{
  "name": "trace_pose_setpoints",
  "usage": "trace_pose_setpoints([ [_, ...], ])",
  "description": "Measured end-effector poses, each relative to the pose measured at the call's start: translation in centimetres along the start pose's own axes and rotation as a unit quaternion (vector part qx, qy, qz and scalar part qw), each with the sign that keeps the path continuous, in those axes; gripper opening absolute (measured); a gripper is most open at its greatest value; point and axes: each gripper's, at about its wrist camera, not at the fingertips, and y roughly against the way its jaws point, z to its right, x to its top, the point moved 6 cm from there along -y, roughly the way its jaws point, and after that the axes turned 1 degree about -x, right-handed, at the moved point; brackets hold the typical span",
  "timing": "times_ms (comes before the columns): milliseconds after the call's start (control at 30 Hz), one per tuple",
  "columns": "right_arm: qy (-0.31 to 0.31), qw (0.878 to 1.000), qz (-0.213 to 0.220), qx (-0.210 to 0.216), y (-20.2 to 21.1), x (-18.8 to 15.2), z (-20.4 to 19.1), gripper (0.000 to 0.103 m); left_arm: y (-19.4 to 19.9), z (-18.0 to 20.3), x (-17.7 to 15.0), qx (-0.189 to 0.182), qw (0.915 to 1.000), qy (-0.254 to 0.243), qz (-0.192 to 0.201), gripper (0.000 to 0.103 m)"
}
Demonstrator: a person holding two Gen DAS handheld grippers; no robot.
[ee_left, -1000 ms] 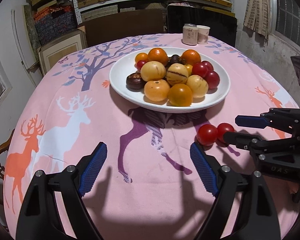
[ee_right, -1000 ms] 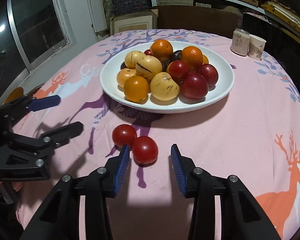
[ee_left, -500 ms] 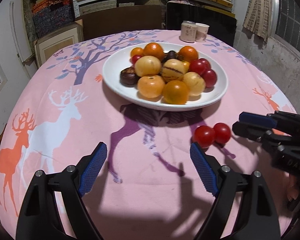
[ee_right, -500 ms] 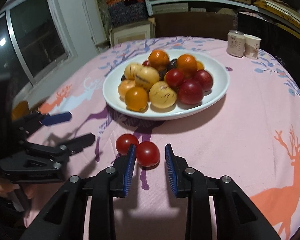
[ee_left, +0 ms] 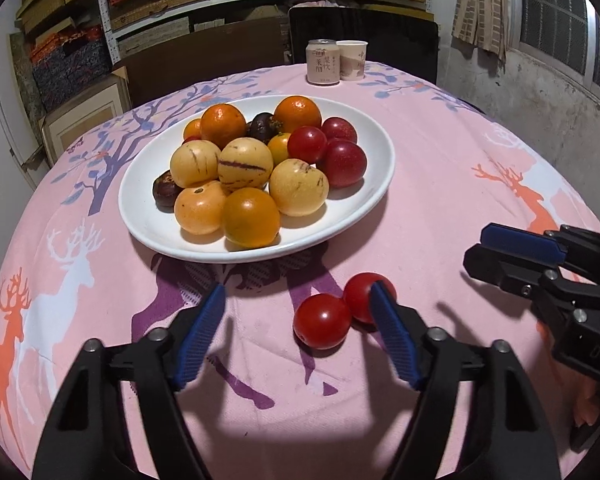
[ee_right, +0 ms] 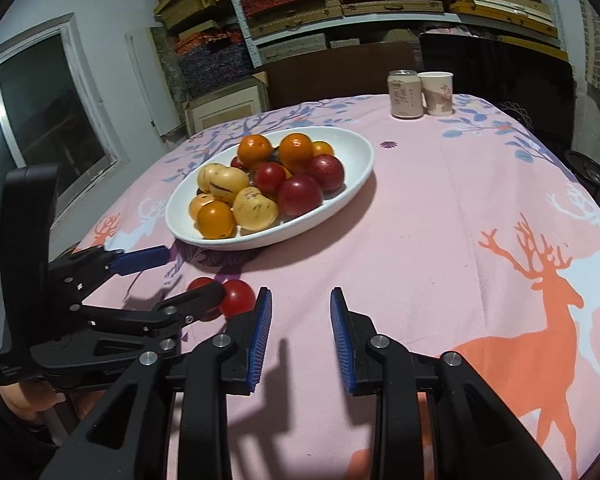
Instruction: Organize fruits
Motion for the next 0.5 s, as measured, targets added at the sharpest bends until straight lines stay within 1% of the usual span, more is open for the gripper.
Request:
trace_pose_setpoints([
  [67,-0.006,1.0,0.0,0.001,0.1,0.0,0.1,0.03,0.3,-0.2,-0.5,-0.01,0.9999,0.001,-0.002,0.066],
  [100,-0.011,1.0,0.001,0.002,0.2,0.0,0.3,0.03,0.5,-0.4,-0.9,-0.009,0.9999,-0.001,-0.005,0.066],
  [133,-0.014,1.0,0.002,0.003,0.3,0.0,0.4,0.03,0.6,-0.8,-1.3,0.0,1.0,-0.002,-0.007,0.066],
  [200,-0.017,1.0,0.002,0.004,0.3,0.0,0.5,0.03,1.1,-1.6,-1.9,-0.003,1.0,0.006,-0.005,0.066],
  [300,-0.009,1.0,-0.004,0.009,0.0,-0.3,-0.1,0.03,1.0,-2.6,-2.0,0.003,0.9999,0.011,-0.006,0.067],
  [400,0.0,1.0,-0.006,0.013,-0.1,-0.3,-0.6,0.03,0.4,-1.4,-1.3,0.0,0.9999,-0.006,-0.011,0.068],
  [500,-0.005,1.0,-0.002,0.013,0.2,-0.2,-0.3,0.032,-0.2,0.3,-0.9,-0.004,0.9996,-0.024,-0.012,0.069],
])
